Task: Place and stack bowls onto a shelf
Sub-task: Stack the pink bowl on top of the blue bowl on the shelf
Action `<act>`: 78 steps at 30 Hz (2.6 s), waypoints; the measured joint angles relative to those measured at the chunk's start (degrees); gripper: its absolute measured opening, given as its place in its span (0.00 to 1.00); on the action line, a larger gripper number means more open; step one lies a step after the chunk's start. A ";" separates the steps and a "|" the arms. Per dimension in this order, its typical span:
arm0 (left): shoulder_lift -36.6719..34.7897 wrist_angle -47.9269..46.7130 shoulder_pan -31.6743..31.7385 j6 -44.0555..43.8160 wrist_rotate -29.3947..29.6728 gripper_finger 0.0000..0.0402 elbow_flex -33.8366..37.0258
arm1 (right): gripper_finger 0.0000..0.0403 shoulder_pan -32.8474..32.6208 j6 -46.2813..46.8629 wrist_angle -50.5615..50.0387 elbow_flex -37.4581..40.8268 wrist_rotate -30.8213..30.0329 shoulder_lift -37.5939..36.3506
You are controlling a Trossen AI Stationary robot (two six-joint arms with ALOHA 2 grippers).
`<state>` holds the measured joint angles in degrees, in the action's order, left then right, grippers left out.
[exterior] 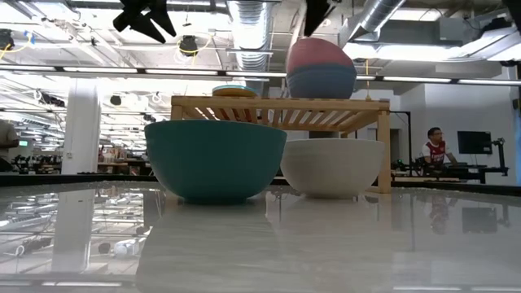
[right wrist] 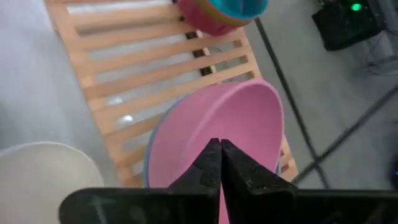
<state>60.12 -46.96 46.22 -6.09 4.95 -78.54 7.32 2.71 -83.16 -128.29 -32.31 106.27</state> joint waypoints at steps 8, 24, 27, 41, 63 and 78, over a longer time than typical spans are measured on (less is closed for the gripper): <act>0.00 -0.02 -0.01 0.00 0.00 0.48 0.00 | 0.05 -1.35 0.27 -5.70 0.09 -3.08 5.42; 0.00 0.17 0.00 0.02 -0.02 0.48 0.00 | 0.04 -2.03 -3.09 4.44 -0.02 -11.33 1.49; 0.00 0.17 -0.01 0.02 -0.02 0.48 0.00 | 0.06 -1.87 -2.81 3.65 0.38 -11.12 1.93; 0.00 0.15 0.00 0.02 -0.02 0.48 0.00 | 0.07 -1.17 -4.49 7.30 6.42 -7.26 1.91; 0.00 0.15 -0.02 -0.37 -0.04 0.48 0.00 | 0.05 1.52 -9.71 9.23 7.52 -5.75 2.97; 0.01 0.14 -0.01 -0.38 -0.03 0.48 0.00 | 0.04 0.92 -12.22 12.51 4.84 -5.56 3.01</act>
<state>60.13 -46.82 46.21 -6.47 4.92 -78.54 8.24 -9.52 -70.65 -123.45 -37.87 109.28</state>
